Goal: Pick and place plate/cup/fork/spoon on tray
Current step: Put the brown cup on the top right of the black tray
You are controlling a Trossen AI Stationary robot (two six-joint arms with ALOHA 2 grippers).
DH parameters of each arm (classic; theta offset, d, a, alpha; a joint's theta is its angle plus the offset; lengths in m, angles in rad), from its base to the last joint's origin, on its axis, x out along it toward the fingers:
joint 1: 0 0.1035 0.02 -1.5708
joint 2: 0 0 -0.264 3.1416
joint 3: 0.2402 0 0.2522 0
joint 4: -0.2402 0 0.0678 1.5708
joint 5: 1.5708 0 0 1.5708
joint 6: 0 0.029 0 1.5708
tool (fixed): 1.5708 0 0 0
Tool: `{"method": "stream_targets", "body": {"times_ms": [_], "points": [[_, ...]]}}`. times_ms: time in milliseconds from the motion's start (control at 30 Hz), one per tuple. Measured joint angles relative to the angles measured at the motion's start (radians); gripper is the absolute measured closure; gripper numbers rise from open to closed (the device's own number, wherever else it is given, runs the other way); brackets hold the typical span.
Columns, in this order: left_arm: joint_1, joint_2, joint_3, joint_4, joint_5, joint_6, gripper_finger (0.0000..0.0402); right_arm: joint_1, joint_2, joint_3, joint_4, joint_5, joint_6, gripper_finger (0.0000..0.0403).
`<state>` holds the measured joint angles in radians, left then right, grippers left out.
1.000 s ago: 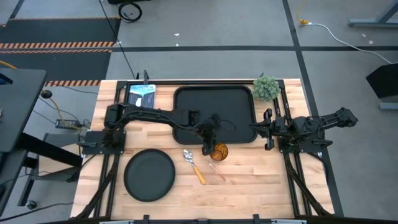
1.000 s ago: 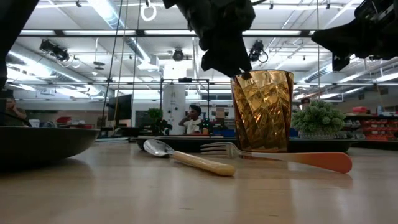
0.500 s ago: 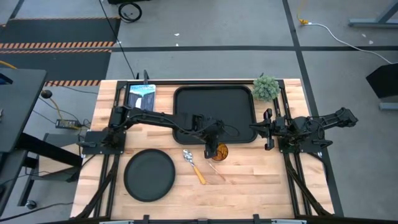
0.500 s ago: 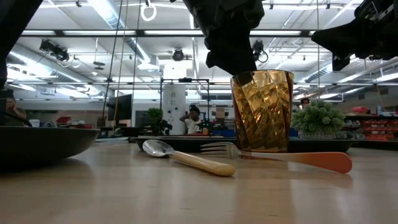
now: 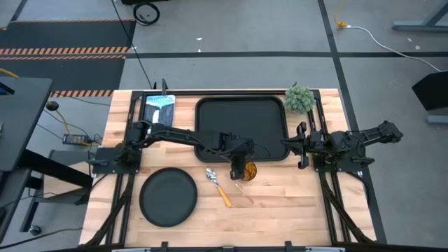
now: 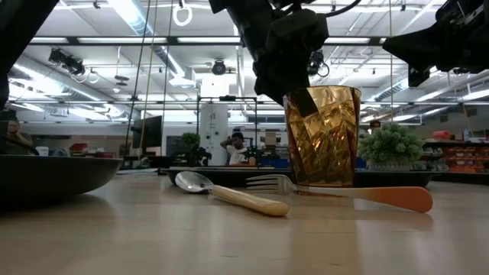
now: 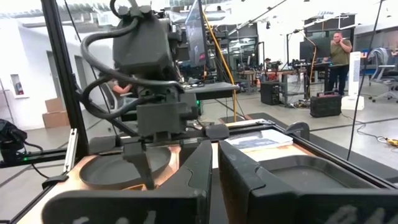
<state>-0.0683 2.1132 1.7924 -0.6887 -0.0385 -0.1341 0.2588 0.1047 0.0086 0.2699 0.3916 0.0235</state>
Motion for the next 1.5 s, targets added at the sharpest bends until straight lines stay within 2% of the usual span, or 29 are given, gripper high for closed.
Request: {"method": "stream_targets", "body": {"times_ms": [300,533,867,1133,1300,1500], "points": [[-0.001,0.001,0.0,0.01,-0.054,0.018,0.0316,0.0,0.0,0.0,0.006,0.0,0.0,0.0369],[0.001,0.001,0.0,0.017,-0.052,0.042,0.0385,0.0,0.0,0.0,0.006,0.0,0.0,0.0369],[0.018,0.001,0.006,0.012,-0.028,0.041,0.0385,0.0,0.0,0.0,0.006,0.0,0.0,0.0369],[0.045,0.002,0.084,0.008,-0.018,0.056,0.0384,0.0,0.0,0.0,0.005,0.0,0.0,0.0369],[0.084,0.002,0.136,0.011,0.002,0.078,0.0385,0.0,0.0,0.0,0.005,0.0,0.0,0.0369],[0.176,0.002,0.141,0.073,0.016,0.094,0.0384,0.0,0.0,0.0,0.005,0.0,0.0,0.0369]]}}
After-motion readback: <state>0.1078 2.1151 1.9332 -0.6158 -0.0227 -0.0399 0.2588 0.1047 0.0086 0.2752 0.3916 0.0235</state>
